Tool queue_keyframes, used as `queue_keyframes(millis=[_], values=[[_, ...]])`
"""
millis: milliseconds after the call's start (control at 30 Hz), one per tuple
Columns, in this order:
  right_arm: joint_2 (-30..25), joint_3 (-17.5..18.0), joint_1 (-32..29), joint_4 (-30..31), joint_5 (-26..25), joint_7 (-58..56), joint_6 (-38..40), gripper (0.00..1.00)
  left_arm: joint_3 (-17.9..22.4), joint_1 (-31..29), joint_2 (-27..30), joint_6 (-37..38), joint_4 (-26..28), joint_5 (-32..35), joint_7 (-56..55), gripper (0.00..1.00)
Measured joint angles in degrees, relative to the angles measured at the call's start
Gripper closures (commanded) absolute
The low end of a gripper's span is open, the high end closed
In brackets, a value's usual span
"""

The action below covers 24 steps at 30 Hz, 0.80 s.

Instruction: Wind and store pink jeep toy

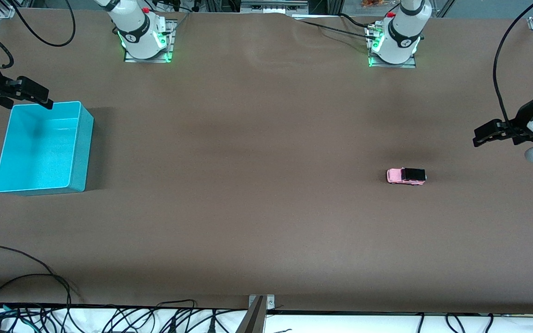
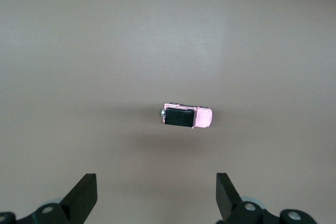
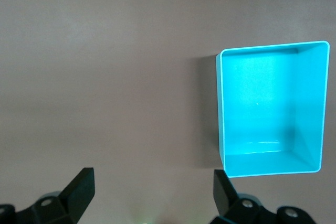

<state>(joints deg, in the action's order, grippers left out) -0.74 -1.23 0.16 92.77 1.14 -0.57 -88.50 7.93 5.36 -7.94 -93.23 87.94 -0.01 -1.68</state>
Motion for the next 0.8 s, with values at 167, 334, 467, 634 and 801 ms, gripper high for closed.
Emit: queue_keyframes(millis=[167,334,467,634,801], values=[[0.0,0.0,0.0,0.0,0.0,0.0,-0.2,0.00,0.1,-0.9,0.0,0.0,0.0,0.0,0.2,0.00],[0.0,0.1,0.1,0.0,0.0,0.0,-0.5,0.00,0.1,-1.0,0.0,0.0,0.0,0.0,0.2,0.00],[0.0,0.1,0.1,0.0,0.0,0.0,-0.5,0.00,0.0,-0.9,0.0,0.0,0.0,0.0,0.3,0.00],[0.0,0.1,0.1,0.0,0.0,0.0,-0.5,0.00,-0.3,-0.9,0.0,0.0,0.0,-0.1,0.3,0.00],[0.0,0.1,0.1,0.0,0.0,0.1,-0.5,0.00,-0.5,-0.9,0.0,0.0,0.0,-1.9,0.3,0.00]])
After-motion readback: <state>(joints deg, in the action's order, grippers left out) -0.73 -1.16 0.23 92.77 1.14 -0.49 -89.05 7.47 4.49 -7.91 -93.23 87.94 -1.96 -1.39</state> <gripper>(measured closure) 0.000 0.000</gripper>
